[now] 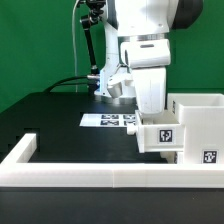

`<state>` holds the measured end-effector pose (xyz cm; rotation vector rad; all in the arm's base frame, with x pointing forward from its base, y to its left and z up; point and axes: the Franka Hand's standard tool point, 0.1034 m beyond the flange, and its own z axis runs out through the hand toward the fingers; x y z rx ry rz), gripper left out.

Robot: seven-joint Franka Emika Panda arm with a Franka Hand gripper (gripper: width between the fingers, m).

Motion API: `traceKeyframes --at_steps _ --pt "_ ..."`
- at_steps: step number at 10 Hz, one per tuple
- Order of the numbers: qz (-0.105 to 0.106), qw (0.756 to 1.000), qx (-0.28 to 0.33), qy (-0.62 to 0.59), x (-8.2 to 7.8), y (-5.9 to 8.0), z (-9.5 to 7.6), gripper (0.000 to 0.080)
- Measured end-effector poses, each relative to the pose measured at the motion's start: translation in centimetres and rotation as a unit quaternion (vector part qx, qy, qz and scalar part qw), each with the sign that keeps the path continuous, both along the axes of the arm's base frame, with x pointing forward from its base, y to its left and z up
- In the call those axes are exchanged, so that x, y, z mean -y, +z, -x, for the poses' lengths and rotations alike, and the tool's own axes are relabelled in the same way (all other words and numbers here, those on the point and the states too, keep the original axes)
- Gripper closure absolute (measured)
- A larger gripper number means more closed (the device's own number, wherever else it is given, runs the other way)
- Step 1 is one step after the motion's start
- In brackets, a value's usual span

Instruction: Assemble drawer

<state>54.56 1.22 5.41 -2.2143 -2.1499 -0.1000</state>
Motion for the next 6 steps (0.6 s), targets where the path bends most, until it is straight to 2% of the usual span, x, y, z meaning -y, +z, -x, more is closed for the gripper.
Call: traceKeyframes --at_steps 2,3,4,5,6 --pt "0.0 1.0 -0.001 -0.005 -0.02 -0.02 0.03 0.0755" --pt "0.0 1.0 -0.001 -0.005 -0.01 -0.03 0.04 0.0679" --pt "0.0 1.0 -0.002 -0.007 0.05 -0.04 0.08 0.0679" --pt "-0.001 1.0 0.0 -0.01 0.08 -0.03 0.17 0.0543" --pt "-0.002 1.0 0.003 -0.012 -0.28 0.05 0.31 0.0361"
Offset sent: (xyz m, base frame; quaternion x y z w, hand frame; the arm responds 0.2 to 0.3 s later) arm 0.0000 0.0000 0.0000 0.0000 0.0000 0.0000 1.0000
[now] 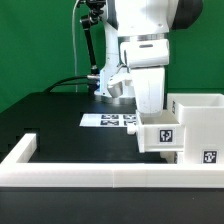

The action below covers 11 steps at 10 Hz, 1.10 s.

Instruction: Assemble drawer

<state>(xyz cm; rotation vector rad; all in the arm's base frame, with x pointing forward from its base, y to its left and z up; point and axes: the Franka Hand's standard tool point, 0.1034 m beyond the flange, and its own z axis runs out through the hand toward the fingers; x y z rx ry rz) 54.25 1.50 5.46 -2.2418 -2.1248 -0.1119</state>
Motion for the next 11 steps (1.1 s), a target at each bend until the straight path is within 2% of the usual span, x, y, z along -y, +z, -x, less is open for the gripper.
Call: traceKeyframes --at_steps 1,2,3,5,7,8,10,11 --pt "-0.001 1.0 -0.001 0.002 -0.4 0.3 0.0 0.0232" --pt "0.0 1.0 -0.003 0.0 -0.6 0.7 0.0 0.0232" --pt "0.003 1.0 -0.008 0.001 -0.5 1.5 -0.1 0.0165" --pt "0.011 1.0 -0.013 0.0 0.3 3.9 -1.1 0.0154" --pt "0.017 1.0 -0.016 -0.002 2.3 6.1 -2.4 0.0151" --pt "0.018 1.0 -0.015 0.0 3.4 6.6 -2.8 0.0151" --pt "0.018 1.0 -0.024 -0.001 5.5 5.6 -2.3 0.0151" --pt "0.016 1.0 -0.023 0.002 5.3 5.7 -2.3 0.0151"
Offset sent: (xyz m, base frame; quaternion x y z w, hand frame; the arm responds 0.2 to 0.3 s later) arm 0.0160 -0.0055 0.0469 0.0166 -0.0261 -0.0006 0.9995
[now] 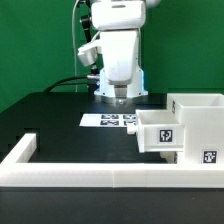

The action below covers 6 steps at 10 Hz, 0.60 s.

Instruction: Assemble drawer

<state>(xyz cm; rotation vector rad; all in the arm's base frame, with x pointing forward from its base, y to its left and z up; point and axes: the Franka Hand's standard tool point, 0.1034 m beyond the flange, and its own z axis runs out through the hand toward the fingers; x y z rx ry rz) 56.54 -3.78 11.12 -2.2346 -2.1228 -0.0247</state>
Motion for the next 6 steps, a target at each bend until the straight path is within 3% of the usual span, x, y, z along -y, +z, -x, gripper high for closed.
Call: traceKeyframes --at_steps 2,3,5,6 --pt "-0.027 1.0 -0.002 0.001 1.3 -0.6 0.3 0.0151" --pt "-0.054 0.999 -0.005 0.002 1.5 -2.1 0.1 0.0151" --pt "-0.095 0.995 -0.004 0.013 1.3 -3.6 -1.6 0.0151" --pt "-0.102 0.995 -0.005 0.016 0.5 -4.3 -1.9 0.0151"
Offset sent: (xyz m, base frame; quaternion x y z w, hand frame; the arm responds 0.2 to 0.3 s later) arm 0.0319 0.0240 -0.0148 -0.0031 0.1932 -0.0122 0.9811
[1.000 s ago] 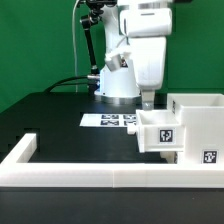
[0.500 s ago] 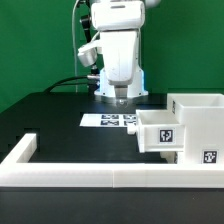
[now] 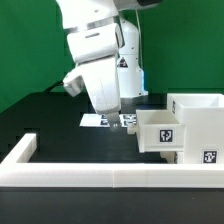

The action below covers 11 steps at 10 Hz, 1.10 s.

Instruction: Assemble drawer

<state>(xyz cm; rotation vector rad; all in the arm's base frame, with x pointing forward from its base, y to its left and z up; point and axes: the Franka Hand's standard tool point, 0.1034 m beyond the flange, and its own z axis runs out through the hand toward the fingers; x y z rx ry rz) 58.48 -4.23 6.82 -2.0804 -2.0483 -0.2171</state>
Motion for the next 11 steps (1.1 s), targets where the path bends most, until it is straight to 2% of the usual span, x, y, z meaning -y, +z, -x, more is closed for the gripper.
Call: traceKeyframes --at_steps 2,3,7,9,11 --pt "0.0 1.0 -0.004 0.003 -2.3 -0.7 -0.4 0.0151" --pt "0.001 1.0 -0.002 0.002 -2.8 -0.9 -0.6 0.0151" --pt "0.001 1.0 -0.003 0.0 -2.7 -1.0 -0.5 0.0151" --pt "-0.001 1.0 -0.006 -0.007 -4.5 -0.8 -0.7 0.0151" --pt "0.006 1.0 -0.014 -0.006 -5.4 -0.9 -0.9 0.0151"
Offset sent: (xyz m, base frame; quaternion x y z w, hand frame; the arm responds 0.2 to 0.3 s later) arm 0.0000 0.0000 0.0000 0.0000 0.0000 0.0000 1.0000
